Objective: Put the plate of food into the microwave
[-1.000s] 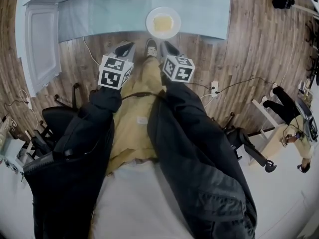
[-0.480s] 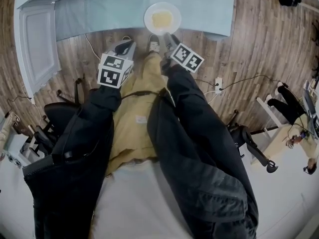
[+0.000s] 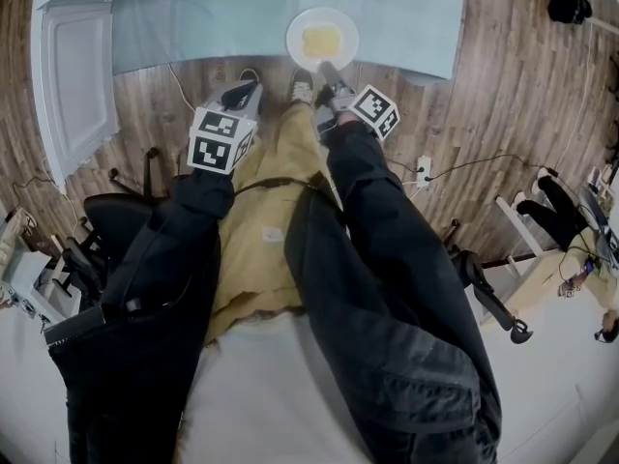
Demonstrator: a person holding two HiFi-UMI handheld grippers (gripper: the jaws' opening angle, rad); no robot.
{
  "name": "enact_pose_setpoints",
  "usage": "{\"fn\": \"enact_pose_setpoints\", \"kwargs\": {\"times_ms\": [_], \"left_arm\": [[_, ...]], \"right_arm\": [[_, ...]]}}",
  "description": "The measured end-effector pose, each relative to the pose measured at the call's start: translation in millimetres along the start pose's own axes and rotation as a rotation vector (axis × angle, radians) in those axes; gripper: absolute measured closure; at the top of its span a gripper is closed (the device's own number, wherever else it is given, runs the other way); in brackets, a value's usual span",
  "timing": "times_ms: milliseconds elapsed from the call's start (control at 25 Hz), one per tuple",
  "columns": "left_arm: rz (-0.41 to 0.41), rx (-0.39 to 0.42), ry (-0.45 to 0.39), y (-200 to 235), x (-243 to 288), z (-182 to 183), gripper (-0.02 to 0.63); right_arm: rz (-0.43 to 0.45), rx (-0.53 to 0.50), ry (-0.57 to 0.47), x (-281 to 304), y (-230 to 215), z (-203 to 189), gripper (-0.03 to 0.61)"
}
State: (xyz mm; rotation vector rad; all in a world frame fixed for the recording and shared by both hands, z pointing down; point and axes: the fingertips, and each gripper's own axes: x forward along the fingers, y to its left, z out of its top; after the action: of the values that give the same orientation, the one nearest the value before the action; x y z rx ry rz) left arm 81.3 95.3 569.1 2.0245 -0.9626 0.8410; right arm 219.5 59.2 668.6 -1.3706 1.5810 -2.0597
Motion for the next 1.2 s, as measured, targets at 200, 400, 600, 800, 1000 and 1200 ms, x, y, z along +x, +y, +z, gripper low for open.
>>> {"fn": "enact_pose_setpoints", "kwargs": {"times_ms": [200, 400, 600, 800, 1000, 1200], "left_arm": [[0.013, -0.026, -0.011, 6.6, -1.5, -1.2, 0.614], [0.011, -0.047, -0.027, 10.2, -6.2, -1.5, 0.614], [0.029, -0.082, -0.04, 26.7, -17.5, -10.2, 0.614], [0.055, -0.124, -0.062, 44.4, -30.8, -17.4, 0.614], [0.082, -0.172, -0.091, 61.6, -51.9, -27.8, 0.614], [0.117, -0.229, -0.123, 86.9, -67.4, -38.3, 0.614]], "right_arm": [[0.082, 0.045, -0.024, -7.9, 6.4, 2.3, 0.56], [0.151, 0.041, -0.054, -14.1, 17.6, 6.6, 0.569], [0.166, 0.02, -0.055, -11.5, 23.9, -1.0, 0.569], [0.199, -0.016, -0.007, -1.2, 38.9, -18.7, 0.569], [0.225, -0.054, 0.066, 15.6, 59.9, -47.8, 0.569], [0.244, -0.104, 0.15, 40.4, 81.2, -78.9, 0.569]]}}
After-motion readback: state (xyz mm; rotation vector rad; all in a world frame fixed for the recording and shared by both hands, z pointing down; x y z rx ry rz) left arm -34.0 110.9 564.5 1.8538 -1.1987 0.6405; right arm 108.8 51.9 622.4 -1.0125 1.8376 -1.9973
